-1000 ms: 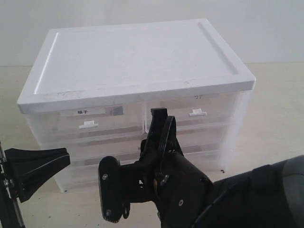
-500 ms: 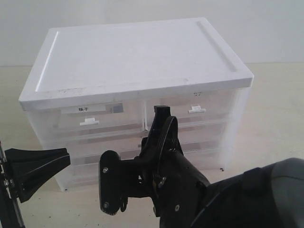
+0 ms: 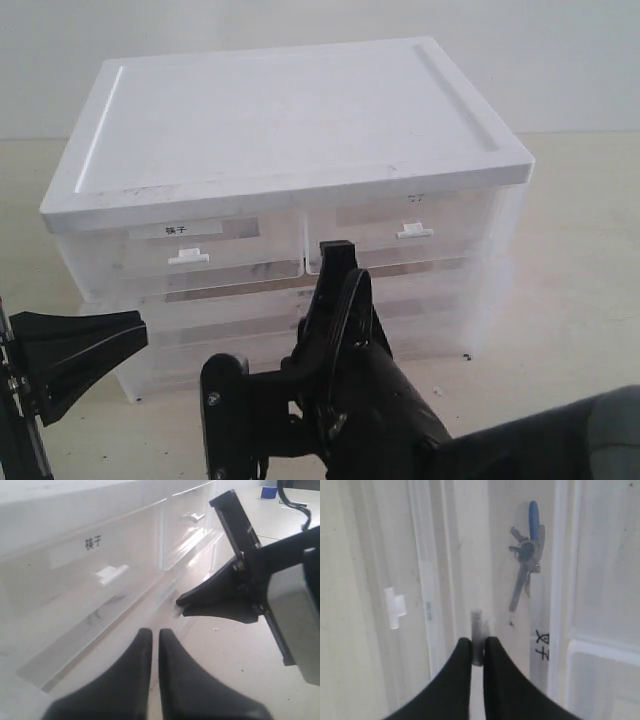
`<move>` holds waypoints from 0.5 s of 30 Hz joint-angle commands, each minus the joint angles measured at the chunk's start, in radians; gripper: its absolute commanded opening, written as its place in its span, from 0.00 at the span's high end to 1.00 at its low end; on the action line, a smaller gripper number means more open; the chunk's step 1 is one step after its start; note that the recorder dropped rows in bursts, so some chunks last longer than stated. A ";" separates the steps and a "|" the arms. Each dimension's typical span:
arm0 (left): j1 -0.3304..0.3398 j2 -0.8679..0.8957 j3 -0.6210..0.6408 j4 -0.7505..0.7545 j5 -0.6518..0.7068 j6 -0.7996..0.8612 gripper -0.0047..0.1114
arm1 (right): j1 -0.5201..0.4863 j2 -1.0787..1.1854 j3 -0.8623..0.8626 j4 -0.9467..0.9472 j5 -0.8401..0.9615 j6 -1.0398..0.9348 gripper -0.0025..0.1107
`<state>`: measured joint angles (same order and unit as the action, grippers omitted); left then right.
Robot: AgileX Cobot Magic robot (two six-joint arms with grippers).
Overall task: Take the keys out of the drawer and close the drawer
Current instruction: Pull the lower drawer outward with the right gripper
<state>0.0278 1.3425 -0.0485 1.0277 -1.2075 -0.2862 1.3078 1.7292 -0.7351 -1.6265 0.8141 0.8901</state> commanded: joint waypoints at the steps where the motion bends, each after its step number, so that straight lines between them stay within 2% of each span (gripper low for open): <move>1: -0.002 0.001 0.004 -0.007 -0.014 -0.011 0.92 | 0.050 -0.033 0.016 0.090 -0.015 -0.028 0.98; 5: -0.002 0.001 0.004 -0.007 -0.014 -0.011 0.92 | 0.052 -0.053 0.016 0.158 -0.034 -0.095 0.98; 10: -0.002 -0.019 0.004 -0.016 -0.014 -0.011 0.92 | 0.052 -0.057 0.016 0.320 -0.037 -0.301 0.98; 15: -0.002 -0.091 0.006 -0.014 -0.014 -0.040 0.92 | 0.052 -0.057 0.016 0.384 -0.043 -0.351 0.98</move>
<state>0.0278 1.2859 -0.0485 1.0200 -1.2075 -0.3023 1.3569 1.6692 -0.7342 -1.3673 0.8045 0.5750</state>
